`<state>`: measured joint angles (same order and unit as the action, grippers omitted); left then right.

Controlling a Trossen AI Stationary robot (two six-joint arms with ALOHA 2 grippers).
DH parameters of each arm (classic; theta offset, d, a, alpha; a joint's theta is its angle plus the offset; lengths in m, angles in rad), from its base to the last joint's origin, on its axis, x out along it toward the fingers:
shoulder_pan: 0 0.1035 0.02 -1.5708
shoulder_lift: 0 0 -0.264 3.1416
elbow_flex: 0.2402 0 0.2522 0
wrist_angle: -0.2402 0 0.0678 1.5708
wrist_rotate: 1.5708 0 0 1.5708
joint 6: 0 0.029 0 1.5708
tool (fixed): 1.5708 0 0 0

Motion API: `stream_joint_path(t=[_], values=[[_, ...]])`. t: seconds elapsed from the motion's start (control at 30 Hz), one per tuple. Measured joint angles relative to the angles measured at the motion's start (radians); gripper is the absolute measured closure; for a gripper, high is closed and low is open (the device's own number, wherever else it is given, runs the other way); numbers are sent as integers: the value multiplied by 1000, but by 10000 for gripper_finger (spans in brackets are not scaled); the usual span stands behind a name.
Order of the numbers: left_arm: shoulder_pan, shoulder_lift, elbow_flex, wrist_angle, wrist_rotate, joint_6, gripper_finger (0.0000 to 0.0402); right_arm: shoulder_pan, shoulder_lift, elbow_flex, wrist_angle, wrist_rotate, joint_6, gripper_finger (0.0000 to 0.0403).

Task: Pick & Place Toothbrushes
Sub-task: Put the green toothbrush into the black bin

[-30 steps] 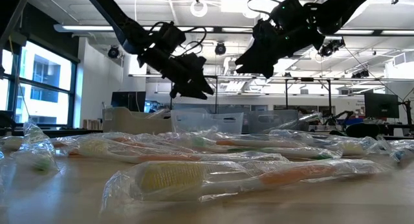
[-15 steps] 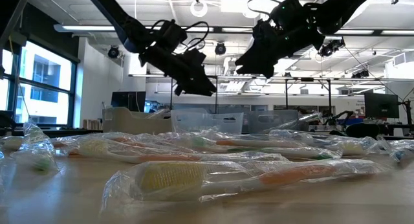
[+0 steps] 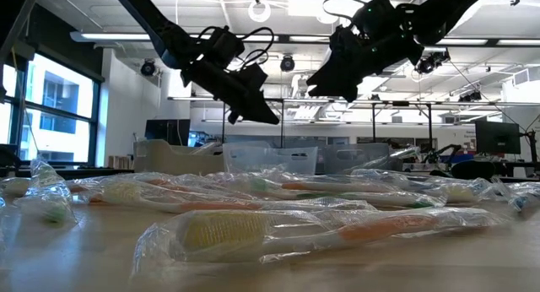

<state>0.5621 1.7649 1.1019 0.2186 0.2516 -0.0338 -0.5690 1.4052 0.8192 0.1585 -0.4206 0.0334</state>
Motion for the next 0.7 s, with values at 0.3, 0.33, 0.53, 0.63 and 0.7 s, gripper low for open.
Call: stream_joint_path(t=[0.3, 0.33, 0.53, 0.63, 0.7], values=[[0, -4, 0, -23, -1, 12, 400, 0, 0, 0, -33, 2, 0, 259], [0, -9, 0, -33, -2, 18, 401, 0, 0, 0, -35, 2, 0, 271], [0, -68, -34, -45, -3, 41, 401, 0, 0, 0, -37, -1, 0, 340], [0, -121, -93, -30, -3, 48, 401, 0, 0, 0, -41, -1, -1, 367], [0, -164, -144, -4, -8, 66, 401, 0, -1, 0, -41, -1, -2, 382]])
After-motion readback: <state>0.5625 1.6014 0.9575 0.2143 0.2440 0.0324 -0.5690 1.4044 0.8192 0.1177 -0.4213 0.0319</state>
